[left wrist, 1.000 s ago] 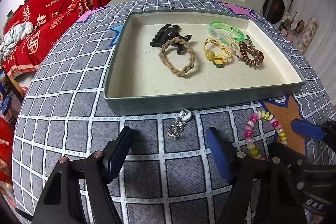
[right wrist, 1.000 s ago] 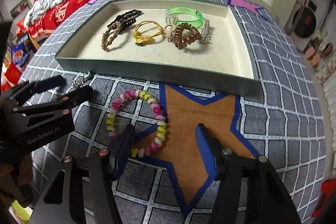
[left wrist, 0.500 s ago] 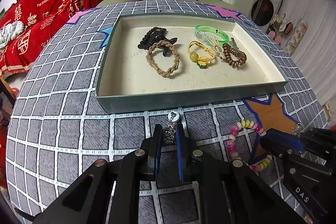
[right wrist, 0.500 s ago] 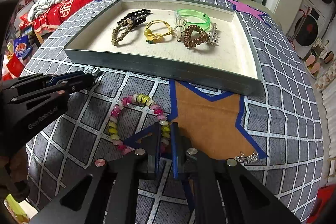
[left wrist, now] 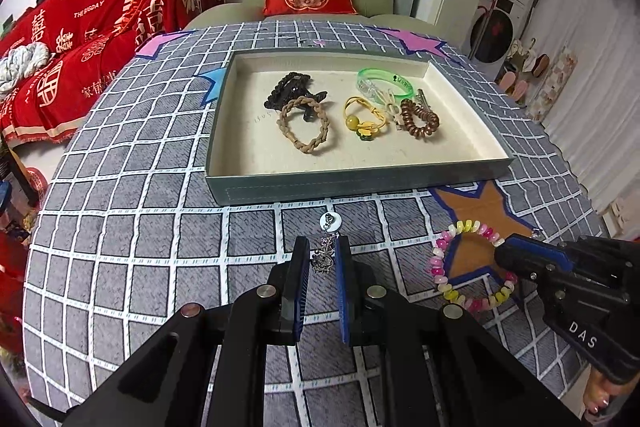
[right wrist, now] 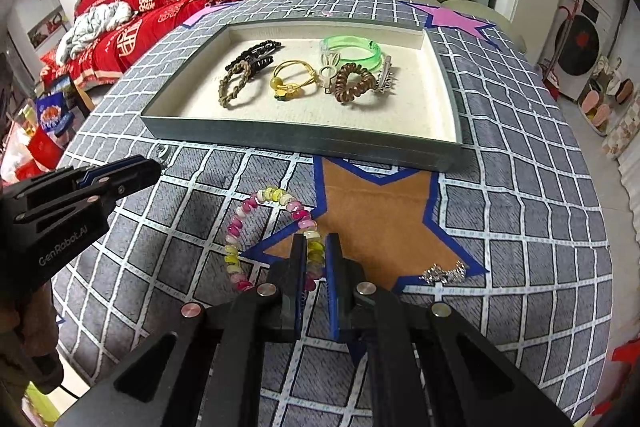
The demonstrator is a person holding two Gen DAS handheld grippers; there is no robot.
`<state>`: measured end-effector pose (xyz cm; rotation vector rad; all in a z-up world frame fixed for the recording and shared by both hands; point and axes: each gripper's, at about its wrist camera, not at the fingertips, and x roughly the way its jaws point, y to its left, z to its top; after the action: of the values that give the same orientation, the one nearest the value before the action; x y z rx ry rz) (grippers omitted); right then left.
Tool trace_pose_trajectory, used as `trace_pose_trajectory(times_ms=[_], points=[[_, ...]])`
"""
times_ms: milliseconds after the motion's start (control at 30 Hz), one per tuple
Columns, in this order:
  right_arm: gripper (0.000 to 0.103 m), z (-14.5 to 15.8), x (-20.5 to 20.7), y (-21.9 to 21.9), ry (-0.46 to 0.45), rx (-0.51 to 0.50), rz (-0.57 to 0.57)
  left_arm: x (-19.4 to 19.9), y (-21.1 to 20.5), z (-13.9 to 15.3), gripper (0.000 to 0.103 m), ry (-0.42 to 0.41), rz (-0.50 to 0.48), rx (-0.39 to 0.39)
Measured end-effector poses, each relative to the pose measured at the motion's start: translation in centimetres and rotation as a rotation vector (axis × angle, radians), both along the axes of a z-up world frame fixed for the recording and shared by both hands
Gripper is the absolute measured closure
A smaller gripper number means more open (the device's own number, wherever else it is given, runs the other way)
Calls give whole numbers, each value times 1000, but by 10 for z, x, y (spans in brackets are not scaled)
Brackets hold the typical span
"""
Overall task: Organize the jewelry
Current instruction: 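Carry both items into the tray while opening both tools to release them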
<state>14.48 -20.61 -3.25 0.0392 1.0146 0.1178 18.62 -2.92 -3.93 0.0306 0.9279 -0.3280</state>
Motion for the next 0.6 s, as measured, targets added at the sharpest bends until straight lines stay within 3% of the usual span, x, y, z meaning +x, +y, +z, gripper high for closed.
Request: trace_pose_trajectory(times_ms=[600], points=[[93,47,-6,-7,-84,16,-25,-10,12,33,82,-59,13,-27]])
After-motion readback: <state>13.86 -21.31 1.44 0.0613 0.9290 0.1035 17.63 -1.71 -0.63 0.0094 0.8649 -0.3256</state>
